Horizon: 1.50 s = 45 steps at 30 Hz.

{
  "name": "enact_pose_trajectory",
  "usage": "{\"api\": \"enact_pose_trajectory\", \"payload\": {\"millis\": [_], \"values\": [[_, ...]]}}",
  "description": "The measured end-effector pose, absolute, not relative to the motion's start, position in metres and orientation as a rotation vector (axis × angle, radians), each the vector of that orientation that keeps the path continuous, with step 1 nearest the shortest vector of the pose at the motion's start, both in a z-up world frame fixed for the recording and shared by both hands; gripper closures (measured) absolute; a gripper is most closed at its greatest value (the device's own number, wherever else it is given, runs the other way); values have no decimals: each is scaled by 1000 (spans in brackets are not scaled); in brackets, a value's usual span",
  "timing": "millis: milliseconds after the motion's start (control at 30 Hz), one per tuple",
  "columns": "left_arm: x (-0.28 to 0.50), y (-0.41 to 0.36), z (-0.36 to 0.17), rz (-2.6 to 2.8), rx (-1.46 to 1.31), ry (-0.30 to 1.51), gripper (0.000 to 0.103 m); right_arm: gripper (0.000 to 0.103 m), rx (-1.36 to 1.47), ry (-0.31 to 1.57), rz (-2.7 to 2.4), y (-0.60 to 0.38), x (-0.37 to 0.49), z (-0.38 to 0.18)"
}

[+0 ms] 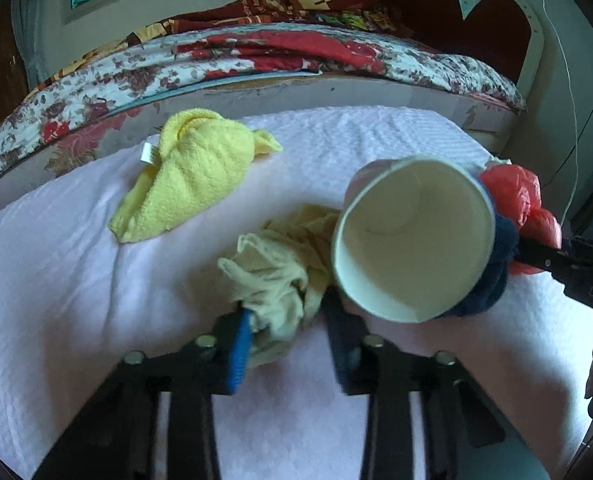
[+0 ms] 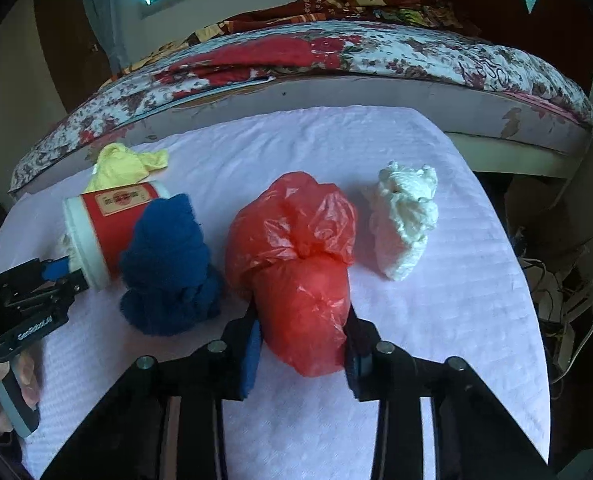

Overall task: Collect trash
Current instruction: 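Grasp the beige cloth with left gripper while right gripper grasps the red plastic bag, then carry the beige cloth and red bag over the black bin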

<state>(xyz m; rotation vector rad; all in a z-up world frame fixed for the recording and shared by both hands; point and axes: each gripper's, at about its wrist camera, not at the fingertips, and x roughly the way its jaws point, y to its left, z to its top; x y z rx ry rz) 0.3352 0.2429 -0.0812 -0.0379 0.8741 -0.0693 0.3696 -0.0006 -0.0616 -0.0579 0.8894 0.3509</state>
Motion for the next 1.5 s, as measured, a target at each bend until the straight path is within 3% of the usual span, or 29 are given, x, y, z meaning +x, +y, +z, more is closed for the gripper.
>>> {"api": "enact_pose_trajectory", "payload": {"millis": [800, 1500], "values": [[206, 221, -42, -14, -5, 792, 75, 71, -102, 816, 321, -68, 221, -28], [147, 130, -20, -121, 75, 700, 75, 71, -40, 750, 266, -151, 128, -10]]}}
